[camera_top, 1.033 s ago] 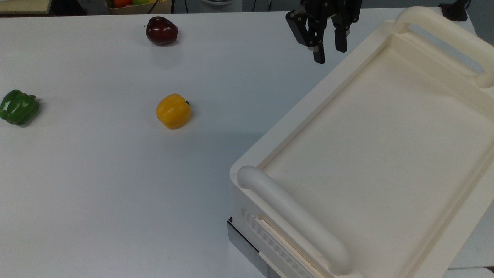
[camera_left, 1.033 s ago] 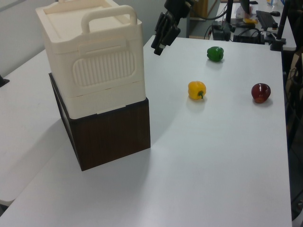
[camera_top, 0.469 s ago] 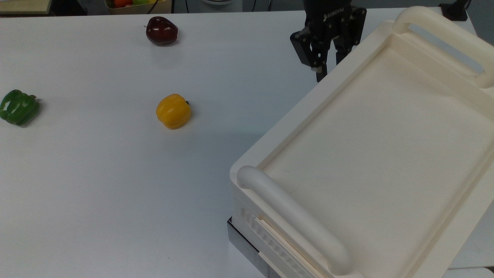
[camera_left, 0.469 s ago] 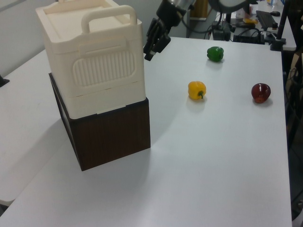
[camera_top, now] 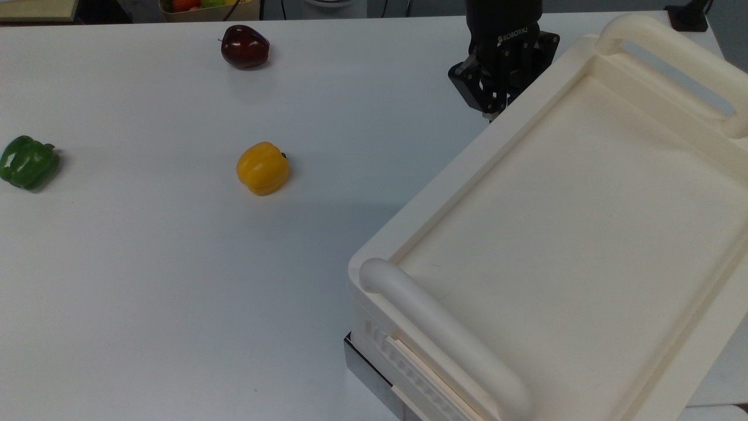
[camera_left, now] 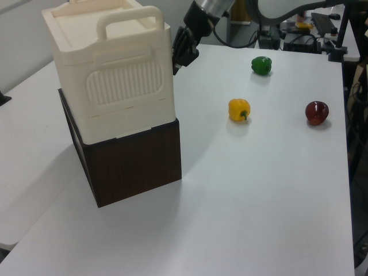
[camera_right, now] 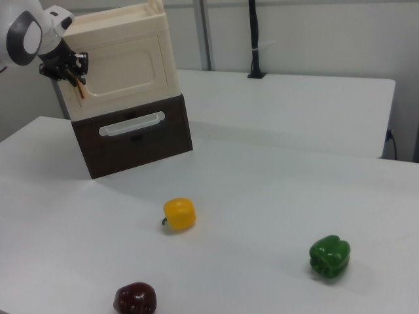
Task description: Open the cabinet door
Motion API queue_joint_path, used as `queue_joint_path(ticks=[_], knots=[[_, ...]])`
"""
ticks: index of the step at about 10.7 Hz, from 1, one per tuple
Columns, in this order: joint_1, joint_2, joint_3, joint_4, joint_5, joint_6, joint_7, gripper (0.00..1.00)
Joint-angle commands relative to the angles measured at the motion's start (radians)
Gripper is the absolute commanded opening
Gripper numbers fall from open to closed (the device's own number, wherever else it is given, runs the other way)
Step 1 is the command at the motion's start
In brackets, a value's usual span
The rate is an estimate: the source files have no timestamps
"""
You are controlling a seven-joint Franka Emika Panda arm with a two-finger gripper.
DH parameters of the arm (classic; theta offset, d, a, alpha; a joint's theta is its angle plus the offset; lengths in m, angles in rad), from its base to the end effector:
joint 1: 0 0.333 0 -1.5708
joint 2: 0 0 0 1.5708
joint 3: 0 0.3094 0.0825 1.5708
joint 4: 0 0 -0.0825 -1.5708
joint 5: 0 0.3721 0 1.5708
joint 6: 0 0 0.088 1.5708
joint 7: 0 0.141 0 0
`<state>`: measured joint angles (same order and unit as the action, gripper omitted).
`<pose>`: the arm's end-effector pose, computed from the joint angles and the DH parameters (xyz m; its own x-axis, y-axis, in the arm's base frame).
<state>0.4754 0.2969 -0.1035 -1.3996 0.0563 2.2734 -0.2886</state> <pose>0.6466 0.2664 0.5707 0.6507 0.5426 0.5312 0.5697 -0.8113 0.1310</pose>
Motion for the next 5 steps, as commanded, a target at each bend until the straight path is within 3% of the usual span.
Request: queue_joint_path(ticks=[1, 5], knots=[[0.008, 0.047, -0.016, 0.054, -0.024, 0.017, 0.031, 0.22], [0.014, 0.047, -0.012, 0.054, -0.026, 0.015, 0.031, 0.24]])
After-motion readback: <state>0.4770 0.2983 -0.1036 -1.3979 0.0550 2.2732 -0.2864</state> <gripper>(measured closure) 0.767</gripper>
